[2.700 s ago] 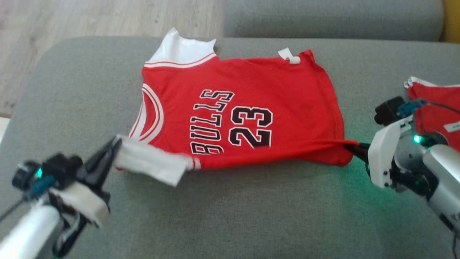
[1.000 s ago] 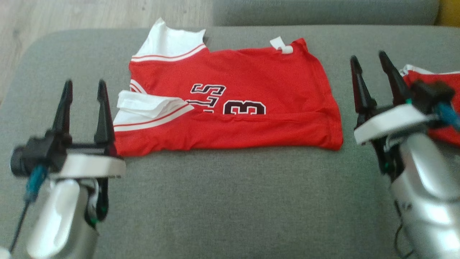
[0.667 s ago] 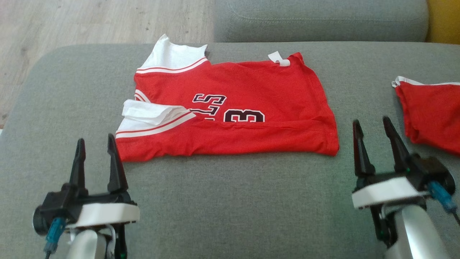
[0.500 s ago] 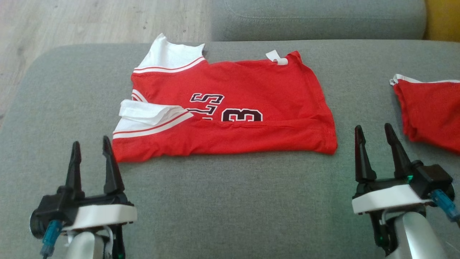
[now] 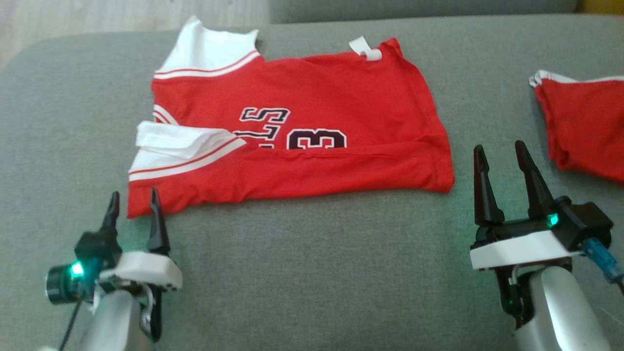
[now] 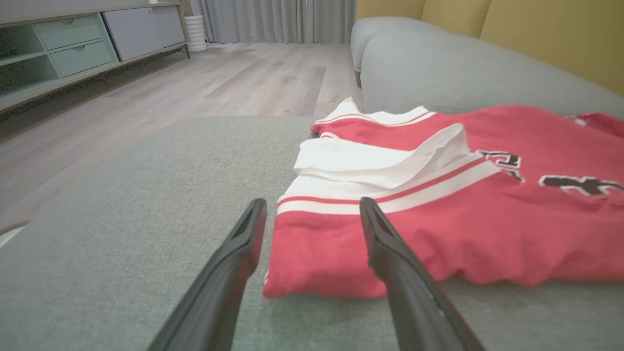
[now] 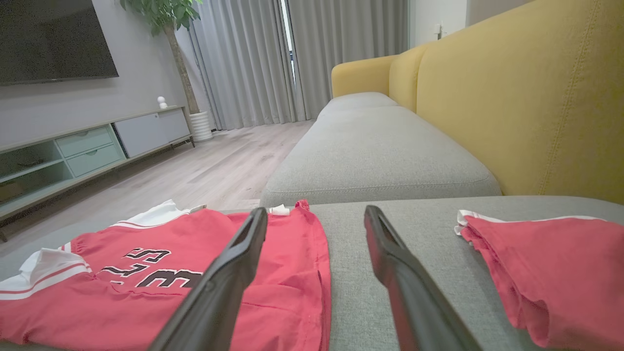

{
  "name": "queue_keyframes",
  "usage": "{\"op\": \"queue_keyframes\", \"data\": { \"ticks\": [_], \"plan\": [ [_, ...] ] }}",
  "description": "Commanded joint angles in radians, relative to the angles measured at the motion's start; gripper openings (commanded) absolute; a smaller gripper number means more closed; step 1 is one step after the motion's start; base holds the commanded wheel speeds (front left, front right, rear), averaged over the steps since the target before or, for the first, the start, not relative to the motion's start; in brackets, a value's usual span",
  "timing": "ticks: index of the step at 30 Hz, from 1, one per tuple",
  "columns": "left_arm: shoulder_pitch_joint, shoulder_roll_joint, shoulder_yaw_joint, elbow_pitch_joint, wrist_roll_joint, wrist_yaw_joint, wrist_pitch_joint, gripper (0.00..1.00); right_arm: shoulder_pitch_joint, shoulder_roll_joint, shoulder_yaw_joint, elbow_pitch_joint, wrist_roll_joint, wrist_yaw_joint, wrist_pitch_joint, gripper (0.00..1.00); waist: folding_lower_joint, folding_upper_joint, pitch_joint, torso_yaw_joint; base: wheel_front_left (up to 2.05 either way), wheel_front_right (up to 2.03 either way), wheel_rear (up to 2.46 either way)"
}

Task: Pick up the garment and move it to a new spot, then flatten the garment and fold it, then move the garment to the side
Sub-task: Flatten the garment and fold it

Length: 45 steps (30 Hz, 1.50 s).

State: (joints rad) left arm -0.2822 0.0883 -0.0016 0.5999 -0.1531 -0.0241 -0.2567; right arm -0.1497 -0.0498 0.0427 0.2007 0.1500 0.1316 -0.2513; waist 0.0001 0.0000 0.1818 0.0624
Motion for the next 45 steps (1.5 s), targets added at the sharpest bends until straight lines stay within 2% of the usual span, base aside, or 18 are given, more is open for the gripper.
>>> {"op": "queue_keyframes", "data": {
  "ticks": [1,6,9,17,18,19,23,26,31,32,37,45],
  "plan": [
    [-0.049,0.035,0.03,-0.004,0.01,0.008,-0.005,1.0,-0.031,-0.001,0.026,-0.038,0.005,-0.001,-0.01,1.0,-0.0001,0.0,0.018,-0.012,0.0,0.0,0.0],
    [-0.158,0.075,0.015,0.228,0.028,0.016,0.024,1.0,-0.043,-0.001,0.033,-0.039,0.004,-0.001,-0.01,1.0,-0.0001,0.0,0.048,-0.031,0.0,0.0,0.0],
    [-0.194,0.085,0.01,0.309,0.03,0.017,0.032,1.0,-0.048,-0.001,0.035,-0.04,0.006,-0.001,-0.01,1.0,-0.0001,0.0,0.056,-0.036,0.0,0.0,0.0],
    [-0.264,0.09,-0.024,0.454,0.036,-0.013,0.042,1.0,-0.051,-0.001,0.037,-0.031,0.005,-0.001,-0.01,1.0,-0.0001,0.0,0.067,-0.028,0.0,0.0,0.0],
    [-0.27,0.088,-0.029,0.47,0.035,-0.02,0.048,0.74,-0.051,-0.001,0.037,-0.029,0.004,-0.001,-0.01,1.0,-0.0001,0.0,0.067,-0.025,0.0,0.0,0.0],
    [-0.284,0.084,-0.033,0.485,0.029,-0.034,0.042,0.0,-0.053,-0.001,0.034,-0.025,0.003,-0.001,-0.01,1.0,-0.0001,0.0,0.065,-0.019,0.0,0.0,0.0],
    [-0.301,0.079,-0.032,0.469,0.02,-0.034,0.01,0.0,-0.058,-0.001,0.04,0.004,0.05,-0.001,-0.01,1.0,-0.0001,0.0,0.057,-0.004,0.0,0.0,0.0],
    [-0.299,0.072,-0.03,0.403,0.017,-0.028,-0.003,0.0,-0.069,-0.001,0.041,0.061,0.047,-0.001,-0.006,1.0,-0.0001,0.0,0.048,0.01,0.0,0.0,0.0],
    [-0.24,0.058,-0.034,0.144,0.039,-0.018,-0.005,0.0,-0.107,-0.001,0.003,0.191,0.031,-0.001,0.073,1.0,-0.0001,0.0,0.036,0.039,0.0,0.0,0.0],
    [-0.24,0.058,-0.034,0.144,0.039,-0.018,-0.005,0.0,-0.107,-0.001,0.003,0.191,0.031,-0.001,0.073,1.0,-0.0001,0.0,0.036,0.039,0.0,0.0,0.0],
    [-0.165,0.049,-0.047,-0.029,0.065,-0.013,-0.005,0.0,-0.167,0.0,-0.011,0.337,0.07,-0.001,0.136,1.0,-0.0001,0.0,0.03,0.065,0.0,0.0,0.0],
    [-0.113,0.039,-0.083,-0.063,0.08,-0.035,-0.005,0.0,-0.269,0.0,0.03,0.565,0.118,-0.001,0.176,1.0,-0.0001,0.0,0.026,0.099,0.0,0.0,0.0]
  ]
}}
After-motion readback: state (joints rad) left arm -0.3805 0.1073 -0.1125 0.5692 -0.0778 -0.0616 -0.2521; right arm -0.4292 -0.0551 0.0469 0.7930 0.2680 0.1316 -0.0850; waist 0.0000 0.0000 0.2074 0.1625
